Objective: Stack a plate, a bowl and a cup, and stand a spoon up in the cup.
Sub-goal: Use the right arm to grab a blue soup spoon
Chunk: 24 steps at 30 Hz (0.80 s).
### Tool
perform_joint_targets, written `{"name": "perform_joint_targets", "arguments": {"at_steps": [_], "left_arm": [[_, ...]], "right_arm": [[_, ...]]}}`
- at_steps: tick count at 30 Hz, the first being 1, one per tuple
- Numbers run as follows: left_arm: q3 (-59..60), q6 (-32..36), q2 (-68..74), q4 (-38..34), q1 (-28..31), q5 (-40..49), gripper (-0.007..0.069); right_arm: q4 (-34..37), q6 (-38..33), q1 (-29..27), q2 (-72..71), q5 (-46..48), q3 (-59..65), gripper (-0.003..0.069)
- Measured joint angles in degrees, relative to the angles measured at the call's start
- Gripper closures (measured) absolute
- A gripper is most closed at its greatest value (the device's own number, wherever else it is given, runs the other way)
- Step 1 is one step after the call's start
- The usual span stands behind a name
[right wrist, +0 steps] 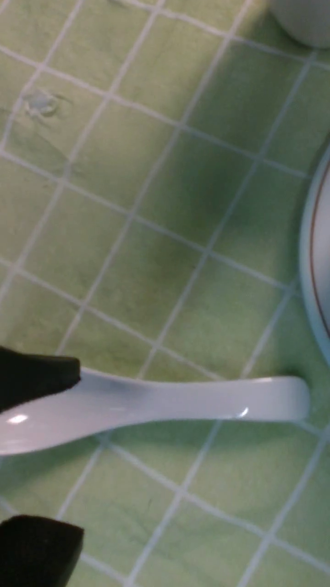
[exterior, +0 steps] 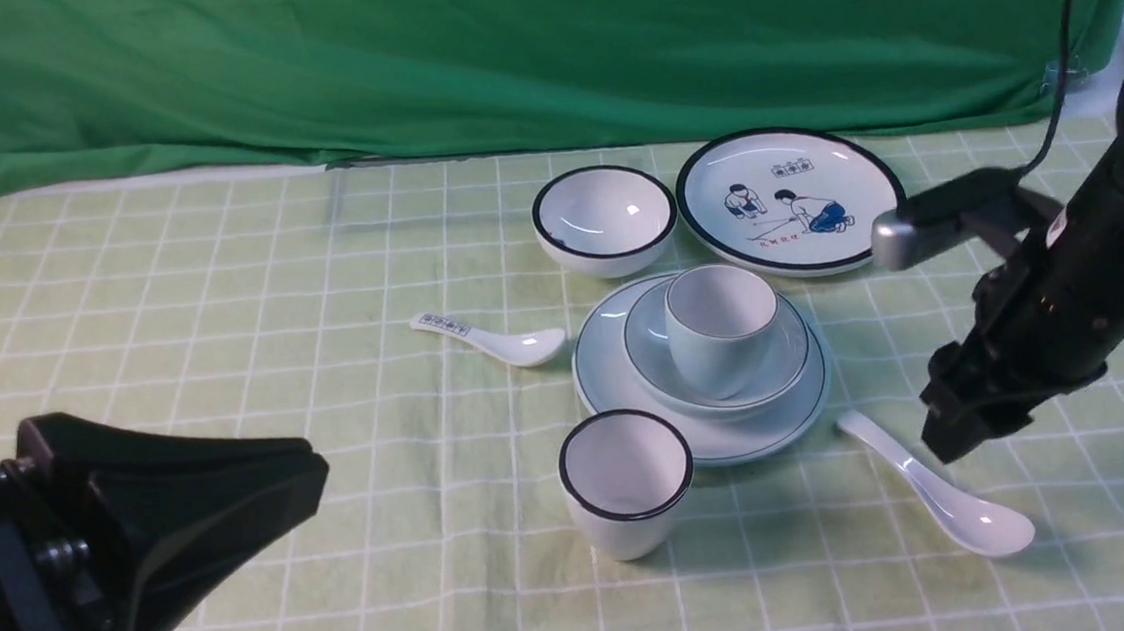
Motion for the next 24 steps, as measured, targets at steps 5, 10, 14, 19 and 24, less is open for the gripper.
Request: {"name": "perform_joint_targets", "arguments": {"at_steps": [5,10,14,19,24], "left_arm": [[0.0,0.0,0.0,-0.27,0.0,-0.02,0.0624],[0.0,0.0,0.0,-0.85,0.0,-0.02,0.0624],[0.0,0.0,0.0,-1.11,0.0,-0.02,0.0624],[0.0,0.0,0.0,-1.3,0.0,0.03,0.0624],[0.0,0.0,0.0,-1.3,0.0,1.85,0.0624]], "right_arm": [[0.67,-0.82,2.58,5.61,-8.93,1.26,0.0203],[1.04,-1.0,3.11,9.03,-14.86,1.52,0.0202],[0.65,-1.28,3.24,10.07,-15.93,1.4,0.0243],[-0.01,-1.28,3.24,10.25,-16.13,1.22,0.0403],[0.63,-1.22,3.29,8.53,-11.82,1.38,0.0491]]}}
